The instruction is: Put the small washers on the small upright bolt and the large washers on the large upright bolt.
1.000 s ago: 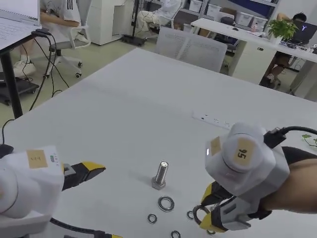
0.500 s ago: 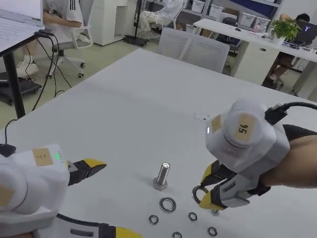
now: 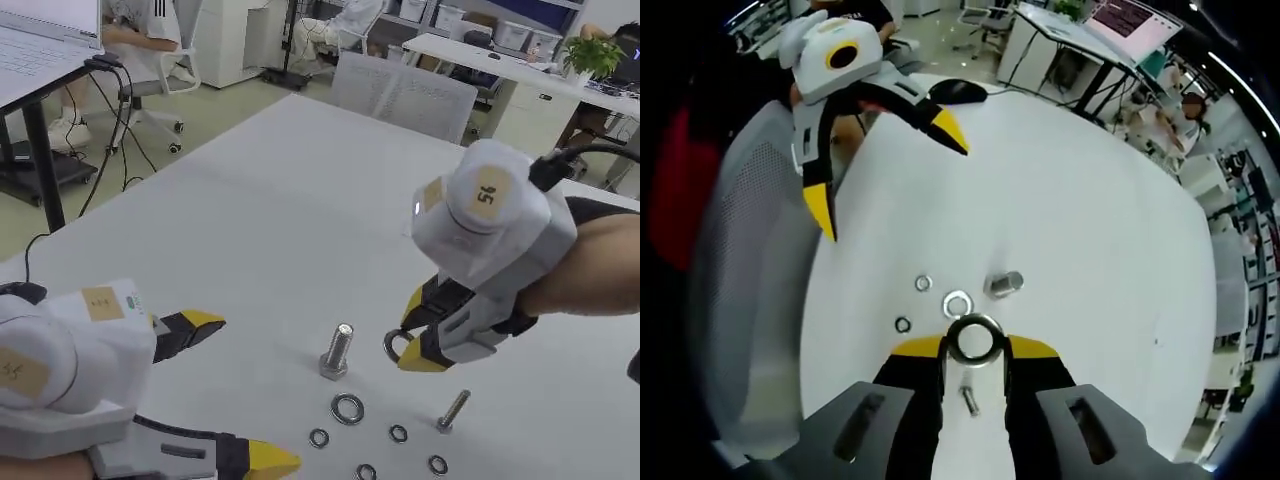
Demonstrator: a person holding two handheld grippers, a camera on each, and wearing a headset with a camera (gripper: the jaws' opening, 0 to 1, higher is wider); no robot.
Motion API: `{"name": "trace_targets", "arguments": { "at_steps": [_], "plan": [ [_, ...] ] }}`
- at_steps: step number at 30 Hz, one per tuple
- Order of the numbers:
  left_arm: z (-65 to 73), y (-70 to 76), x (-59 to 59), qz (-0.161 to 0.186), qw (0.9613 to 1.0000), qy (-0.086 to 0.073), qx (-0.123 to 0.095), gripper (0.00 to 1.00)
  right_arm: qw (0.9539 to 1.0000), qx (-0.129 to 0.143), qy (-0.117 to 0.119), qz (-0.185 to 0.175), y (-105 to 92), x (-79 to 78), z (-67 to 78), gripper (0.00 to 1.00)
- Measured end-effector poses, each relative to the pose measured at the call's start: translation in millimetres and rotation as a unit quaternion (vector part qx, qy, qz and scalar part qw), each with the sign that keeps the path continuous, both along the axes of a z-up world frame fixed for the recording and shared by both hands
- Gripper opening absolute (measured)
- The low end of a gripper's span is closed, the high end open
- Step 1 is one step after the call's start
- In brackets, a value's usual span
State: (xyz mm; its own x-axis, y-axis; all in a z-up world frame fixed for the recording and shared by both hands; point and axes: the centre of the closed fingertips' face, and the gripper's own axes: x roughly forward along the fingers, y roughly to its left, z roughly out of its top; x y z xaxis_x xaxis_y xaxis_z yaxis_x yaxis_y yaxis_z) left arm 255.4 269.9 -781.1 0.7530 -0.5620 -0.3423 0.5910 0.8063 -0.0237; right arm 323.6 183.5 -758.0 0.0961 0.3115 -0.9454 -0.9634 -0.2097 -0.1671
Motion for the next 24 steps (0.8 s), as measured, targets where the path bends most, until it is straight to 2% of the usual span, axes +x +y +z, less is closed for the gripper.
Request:
{"name": "trace_targets", "arguments": {
  "at_steps": [10, 18, 24],
  "plan": [
    [-4.8, -2.7, 1.8, -0.008, 0.9999, 0.005, 0.005, 0.87, 0.9999, -0.001, 0.001, 0.012, 14.3, 12.4, 2.8, 0.22],
    [-6.2, -3.7, 3.1, -0.015, 0.9998, 0.007, 0.006, 0.88, 0.9995, -0.015, 0.005, 0.028, 27.2, 24.4, -3.3, 0.22],
    [-7.4, -3.7, 4.7, -0.018, 0.9998, 0.008, 0.007, 0.87, 0.9991, -0.020, 0.011, 0.035, 37.0, 27.4, -7.3, 0.22]
  ]
}}
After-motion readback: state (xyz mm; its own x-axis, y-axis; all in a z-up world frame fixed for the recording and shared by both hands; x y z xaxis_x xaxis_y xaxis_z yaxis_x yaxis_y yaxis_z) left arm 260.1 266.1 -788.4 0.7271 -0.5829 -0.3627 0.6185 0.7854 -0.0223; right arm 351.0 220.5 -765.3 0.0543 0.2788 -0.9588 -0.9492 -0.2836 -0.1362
